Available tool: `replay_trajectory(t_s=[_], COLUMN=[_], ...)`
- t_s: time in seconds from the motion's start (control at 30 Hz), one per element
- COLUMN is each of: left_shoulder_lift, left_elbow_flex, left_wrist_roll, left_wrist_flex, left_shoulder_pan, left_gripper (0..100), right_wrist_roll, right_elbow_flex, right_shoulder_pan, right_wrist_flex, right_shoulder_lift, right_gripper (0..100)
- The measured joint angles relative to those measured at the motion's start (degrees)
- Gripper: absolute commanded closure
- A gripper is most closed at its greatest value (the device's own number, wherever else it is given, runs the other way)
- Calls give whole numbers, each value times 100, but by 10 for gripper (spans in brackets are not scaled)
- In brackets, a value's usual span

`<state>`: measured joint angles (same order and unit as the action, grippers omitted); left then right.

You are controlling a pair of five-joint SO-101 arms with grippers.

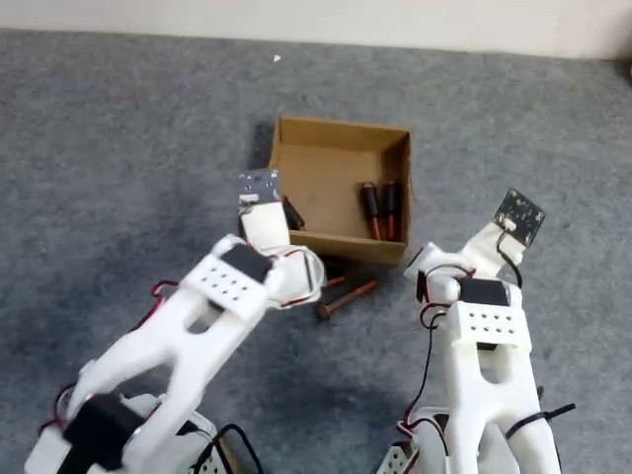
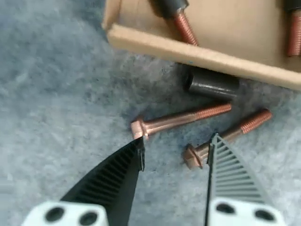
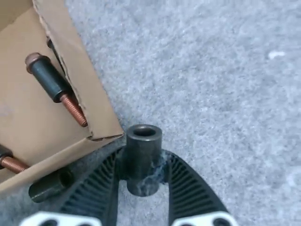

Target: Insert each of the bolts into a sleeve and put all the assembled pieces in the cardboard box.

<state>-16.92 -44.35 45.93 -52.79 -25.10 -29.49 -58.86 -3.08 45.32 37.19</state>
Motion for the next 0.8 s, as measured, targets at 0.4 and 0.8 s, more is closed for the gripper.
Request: replay_trajectory(t_s=[0.4,0.8], left_shoulder_lift=[1336,1486], left_elbow_flex=[237,695], left_wrist_roll=[492,88], left_wrist_flex=[431,-114], left_shoulder_pan=[-229,1820], left_gripper=[772,772], right_wrist_roll=[0,0], right_elbow_flex=[0,0], right_shoulder_pan=[9,9], right_wrist_flex=[0,0], right_shoulder_lift=[0,0], right_gripper=[995,995])
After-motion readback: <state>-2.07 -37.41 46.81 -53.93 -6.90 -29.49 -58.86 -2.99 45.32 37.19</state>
